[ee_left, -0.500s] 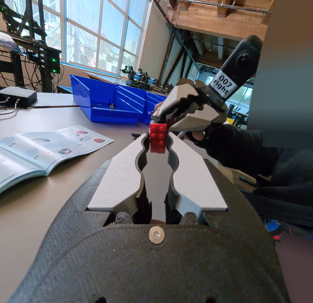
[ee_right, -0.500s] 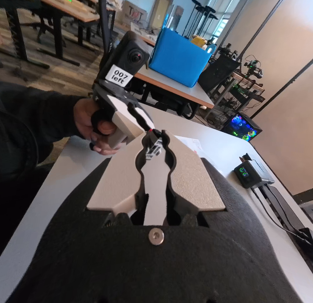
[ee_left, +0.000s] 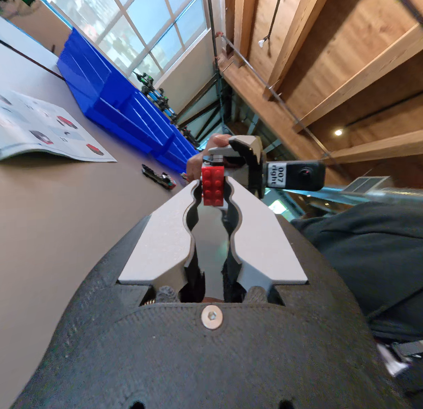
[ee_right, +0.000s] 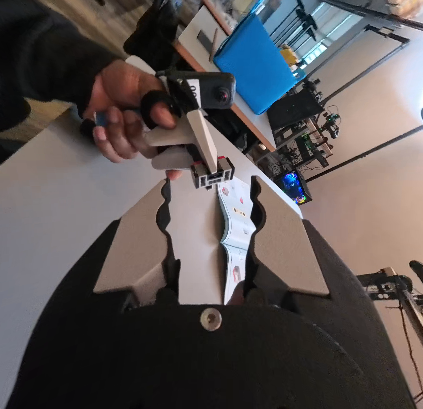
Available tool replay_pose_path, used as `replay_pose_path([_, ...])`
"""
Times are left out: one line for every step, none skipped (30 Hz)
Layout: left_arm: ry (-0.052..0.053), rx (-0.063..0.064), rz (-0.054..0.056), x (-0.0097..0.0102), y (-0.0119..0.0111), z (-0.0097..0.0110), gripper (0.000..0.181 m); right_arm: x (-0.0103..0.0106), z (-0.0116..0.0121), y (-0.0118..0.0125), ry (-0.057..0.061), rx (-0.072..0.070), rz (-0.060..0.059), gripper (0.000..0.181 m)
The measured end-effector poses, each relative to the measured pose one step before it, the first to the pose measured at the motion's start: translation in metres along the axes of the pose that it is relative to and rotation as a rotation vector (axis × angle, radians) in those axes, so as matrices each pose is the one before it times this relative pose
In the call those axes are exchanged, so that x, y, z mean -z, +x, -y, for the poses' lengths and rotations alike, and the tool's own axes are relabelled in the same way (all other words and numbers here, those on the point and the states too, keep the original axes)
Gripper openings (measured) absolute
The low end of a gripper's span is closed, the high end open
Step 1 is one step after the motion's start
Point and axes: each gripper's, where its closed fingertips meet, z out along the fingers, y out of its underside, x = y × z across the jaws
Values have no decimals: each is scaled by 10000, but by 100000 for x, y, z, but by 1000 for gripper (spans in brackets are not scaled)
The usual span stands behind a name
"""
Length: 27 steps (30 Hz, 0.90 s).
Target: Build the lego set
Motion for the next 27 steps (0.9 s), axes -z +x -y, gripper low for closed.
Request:
replay_pose_path([-7, 346, -207, -6, 143, -76, 18, -355, -151, -71, -88, 224, 146, 70])
replay_pose_path([-11, 268, -193, -20, 155, -93, 17, -333, -73, -140, -52, 162, 210, 70])
replay_pose_path([-31, 246, -156, -41, 103, -123, 17, -292, -8, -111, -31, 97, 213, 70])
replay_pose_path([-33, 241, -104, -36, 24, -102, 17, -223, 94, -6, 22, 64, 166, 69])
replay_pose_path([-29, 192, -104, -29, 37, -101, 17, -147, 116, 9, 53, -38, 190, 72])
replay_pose_path([-17, 175, -125, -15, 80, -72, 17, -77, 69, 131, 47, -118, 151, 72])
replay_pose_path([-15, 178, -126, -5, 82, -61, 17, -18, 94, 139, 81, -148, 153, 71])
replay_pose_path([-5, 149, -111, 0, 70, -42, 18, 54, 121, 109, 98, -170, 170, 68])
replay_pose_path([0, 118, -96, -4, 62, -33, 18, 72, 94, 96, 78, -166, 176, 66])
replay_pose_path([-4, 94, -92, 1, 69, -24, 17, 72, -10, -29, 14, -165, 249, 63])
replay_pose_path([-10, 72, -72, -9, 56, -30, 17, 60, -67, -90, -35, -145, 288, 62])
replay_pose_path([-2, 54, -22, -9, -5, -12, 18, 76, -80, -92, -59, -78, 267, 60])
replay_pose_path([3, 33, 13, -12, -55, -7, 18, 61, -80, 19, -73, -18, 192, 59])
replay_pose_path([-7, 15, -12, -9, 3, -21, 18, 30, -65, 31, -77, -1, 170, 58])
replay_pose_path([-3, 20, -19, -19, 19, -3, 18, -17, -68, -1, -79, 9, 165, 58])
replay_pose_path([-5, 18, 13, -7, -38, -23, 18, -60, -53, 12, -72, 54, 109, 57])
replay_pose_path([0, 15, 5, -29, -19, -5, 18, -108, -63, -39, -64, 68, 96, 57])
replay_pose_path([9, 19, -12, -20, -7, 3, 18, -115, -70, -118, -67, 51, 115, 56])
replay_pose_path([12, 27, 10, -10, -40, 8, 18, -87, -30, -61, -34, 69, 44, 55])
replay_pose_path([15, 22, 30, -7, -62, 22, 18, -42, 34, 72, 31, 80, -55, 53])
replay_pose_path([24, 16, 17, 11, -35, 29, 18, 16, 58, 92, 56, 44, -73, 52])
replay_pose_path([32, 21, 6, 22, -28, 55, 18, 25, 15, 63, 47, -7, -41, 52])
replay_pose_path([38, 26, 6, 31, -32, 63, 18, -6, -45, 47, 17, -4, -45, 51])
replay_pose_path([37, 30, 12, 22, -53, 60, 18, -26, -40, -42, 19, 27, -31, 49])
replay_pose_path([31, 33, 5, 18, -42, 47, 18, -57, -47, -82, 6, 8, -10, 47])
replay_pose_path([25, 34, -14, 18, -10, 26, 17, -67, -60, -108, -17, 17, 0, 45])
replay_pose_path([9, 33, -18, -25, 1, -6, 17, -71, -77, -51, -32, 46, -33, 44])
